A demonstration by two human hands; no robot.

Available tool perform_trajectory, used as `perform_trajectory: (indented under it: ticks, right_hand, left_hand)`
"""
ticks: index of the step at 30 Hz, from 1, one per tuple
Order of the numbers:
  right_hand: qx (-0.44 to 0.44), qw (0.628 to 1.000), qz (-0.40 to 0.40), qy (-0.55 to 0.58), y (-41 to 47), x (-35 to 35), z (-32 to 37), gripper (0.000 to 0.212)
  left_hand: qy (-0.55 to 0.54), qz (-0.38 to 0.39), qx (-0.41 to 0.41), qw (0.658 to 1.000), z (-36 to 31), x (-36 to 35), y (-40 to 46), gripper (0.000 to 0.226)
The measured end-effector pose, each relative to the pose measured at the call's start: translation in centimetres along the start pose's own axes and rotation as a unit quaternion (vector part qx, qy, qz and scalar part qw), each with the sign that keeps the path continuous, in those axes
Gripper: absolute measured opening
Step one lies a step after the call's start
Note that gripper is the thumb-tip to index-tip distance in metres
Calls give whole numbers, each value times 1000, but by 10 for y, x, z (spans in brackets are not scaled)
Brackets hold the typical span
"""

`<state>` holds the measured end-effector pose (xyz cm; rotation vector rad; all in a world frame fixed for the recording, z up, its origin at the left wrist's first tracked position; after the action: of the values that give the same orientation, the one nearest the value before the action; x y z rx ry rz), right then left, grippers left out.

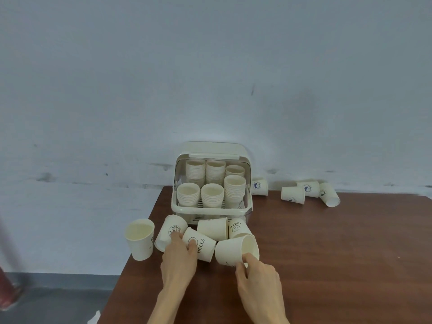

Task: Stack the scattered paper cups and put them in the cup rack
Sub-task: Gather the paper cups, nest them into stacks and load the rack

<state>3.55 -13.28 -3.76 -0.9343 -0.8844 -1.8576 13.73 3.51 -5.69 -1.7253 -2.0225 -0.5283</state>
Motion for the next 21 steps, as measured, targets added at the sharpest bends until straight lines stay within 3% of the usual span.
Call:
perform_trajectory:
  ticks: [6, 14, 21]
  right_hand:
    - [4, 1000, -12, -6, -1, 7, 3, 15]
    - [48, 997, -65, 5, 13, 30, 17, 13]
    - [88, 991, -104, 18, 76, 45, 44, 16]
  left_hand:
    - [-27, 24, 25, 999, 16, -9, 1, 18]
    - [-47, -24, -55, 997, 7, 8, -7, 15]
    - [-79, -50, -107, 990, -5, 27, -7, 14]
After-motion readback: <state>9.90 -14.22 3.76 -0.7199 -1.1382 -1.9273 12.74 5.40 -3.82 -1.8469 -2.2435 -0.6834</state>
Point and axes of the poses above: each hand's wrist, its own y-axis towards the middle knuckle, its own x-axis out of the back of the hand, z = x × y, the point moved 5 cm from there along y, towards the middle knuckle, and after that the axes turned 7 degrees about -y, right-handed, at the moved point
